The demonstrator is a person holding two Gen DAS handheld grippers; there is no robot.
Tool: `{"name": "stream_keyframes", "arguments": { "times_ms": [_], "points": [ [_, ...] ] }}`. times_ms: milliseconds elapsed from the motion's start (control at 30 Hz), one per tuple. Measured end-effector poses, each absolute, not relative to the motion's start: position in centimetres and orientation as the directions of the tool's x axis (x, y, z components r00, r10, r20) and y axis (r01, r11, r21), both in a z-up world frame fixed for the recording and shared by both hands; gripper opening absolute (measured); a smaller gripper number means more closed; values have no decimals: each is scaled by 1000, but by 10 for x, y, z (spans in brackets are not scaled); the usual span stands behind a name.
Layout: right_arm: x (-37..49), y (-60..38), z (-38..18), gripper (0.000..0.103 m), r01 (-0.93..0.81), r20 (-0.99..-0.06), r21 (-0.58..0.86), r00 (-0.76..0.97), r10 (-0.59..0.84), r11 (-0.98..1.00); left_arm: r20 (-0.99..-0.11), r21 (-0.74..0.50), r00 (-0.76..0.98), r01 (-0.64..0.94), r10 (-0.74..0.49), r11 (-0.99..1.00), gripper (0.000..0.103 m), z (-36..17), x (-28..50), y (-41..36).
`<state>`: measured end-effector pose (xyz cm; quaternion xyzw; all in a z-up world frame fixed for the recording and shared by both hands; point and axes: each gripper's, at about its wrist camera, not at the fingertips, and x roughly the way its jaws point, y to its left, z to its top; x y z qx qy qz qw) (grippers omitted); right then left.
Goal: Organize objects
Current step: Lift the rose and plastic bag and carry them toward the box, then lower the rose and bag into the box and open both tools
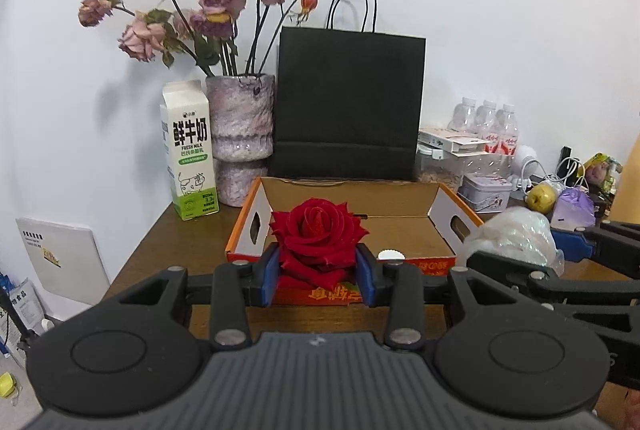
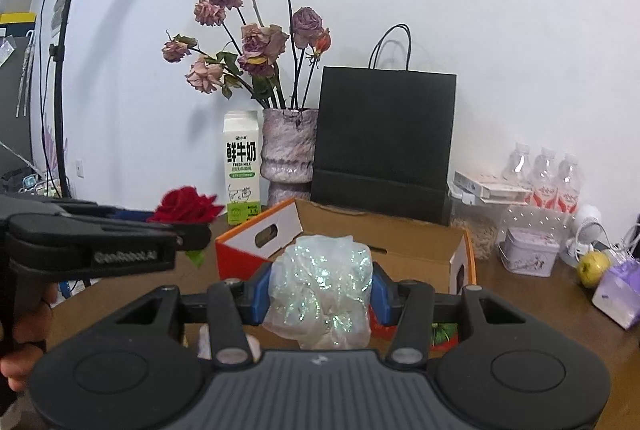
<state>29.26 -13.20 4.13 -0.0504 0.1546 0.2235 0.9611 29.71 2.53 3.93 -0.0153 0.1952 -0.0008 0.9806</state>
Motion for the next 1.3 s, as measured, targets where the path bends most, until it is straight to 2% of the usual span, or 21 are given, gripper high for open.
{"name": "stream_keyframes", "arguments": {
  "times_ms": [1000, 1300],
  "points": [
    [407, -136, 64, 48, -482, -284, -22, 843, 457, 876, -310, -57, 948, 55, -71, 997, 39, 67, 410, 48],
    [453, -140, 54, 48, -463, -339, 19, 831, 441, 886, -343, -46, 938, 39, -53, 998, 39, 55, 445, 50]
  ]
}}
